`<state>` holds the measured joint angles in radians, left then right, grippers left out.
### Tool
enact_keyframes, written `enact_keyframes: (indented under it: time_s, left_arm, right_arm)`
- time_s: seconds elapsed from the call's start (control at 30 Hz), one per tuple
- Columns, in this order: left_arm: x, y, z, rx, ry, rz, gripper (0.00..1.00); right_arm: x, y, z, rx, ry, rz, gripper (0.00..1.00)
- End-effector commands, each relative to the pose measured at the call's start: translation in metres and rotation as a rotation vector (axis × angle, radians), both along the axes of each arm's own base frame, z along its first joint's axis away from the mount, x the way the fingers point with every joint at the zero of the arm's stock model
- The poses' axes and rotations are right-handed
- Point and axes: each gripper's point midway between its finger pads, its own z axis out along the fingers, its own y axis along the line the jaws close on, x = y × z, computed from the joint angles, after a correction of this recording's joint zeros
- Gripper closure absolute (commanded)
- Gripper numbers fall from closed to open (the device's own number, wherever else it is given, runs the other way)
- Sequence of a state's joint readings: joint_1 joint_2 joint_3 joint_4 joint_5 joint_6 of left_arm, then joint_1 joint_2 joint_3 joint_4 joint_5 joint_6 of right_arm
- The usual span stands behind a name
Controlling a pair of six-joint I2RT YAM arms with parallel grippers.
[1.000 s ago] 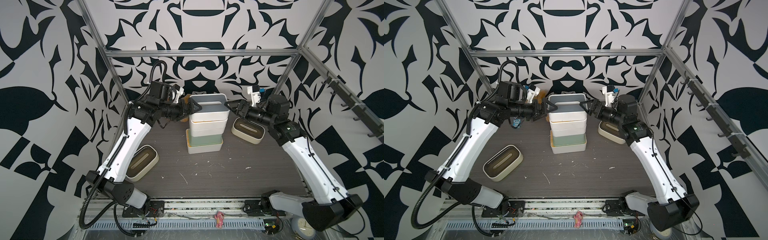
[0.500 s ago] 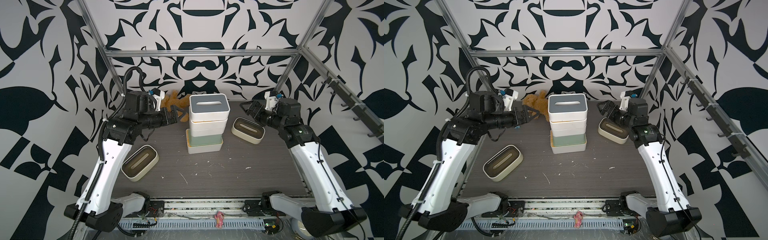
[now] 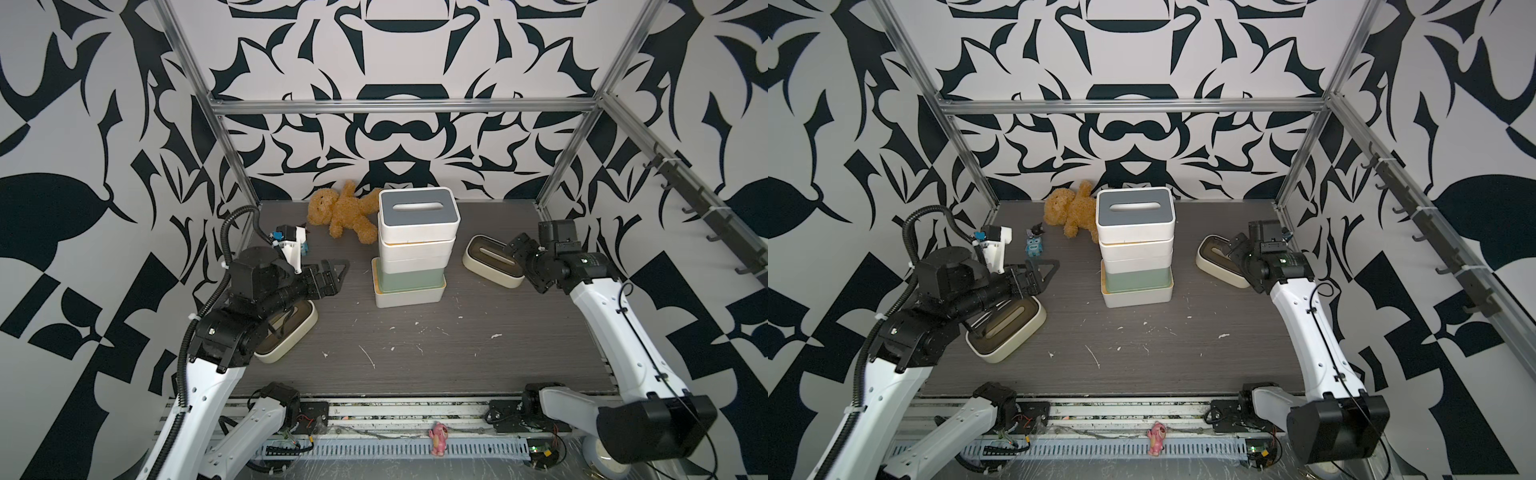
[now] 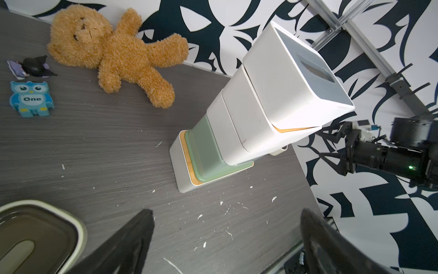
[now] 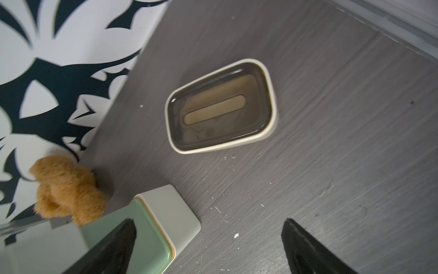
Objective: Stack the tissue boxes
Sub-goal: Pick up the tissue box from the center of the board.
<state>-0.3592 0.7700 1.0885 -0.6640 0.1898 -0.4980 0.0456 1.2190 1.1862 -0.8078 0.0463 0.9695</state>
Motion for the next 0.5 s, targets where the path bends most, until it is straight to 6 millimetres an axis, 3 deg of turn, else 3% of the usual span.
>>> enact_keyframes:
  time_s: [0.0,0.23,0.47]
  left_arm:
    - [0.011,0.002,-0.001,-0.029,-0.070,0.037,0.01]
    - [0.010,-0.007,-0.019,-0.105,-0.029,0.010,0.01]
    - [0.012,-0.007,-0.023,-0.105,-0.022,0.018,0.01]
  right_arm:
    - [0.006,-0.010,-0.023,0.079,0.053,-0.141,0.03]
    - [0.047,-0.011,-0.064,0.281,0.105,-0.310,0.08]
    - [0.064,0.000,-0.101,0.402,0.258,-0.439,0.08]
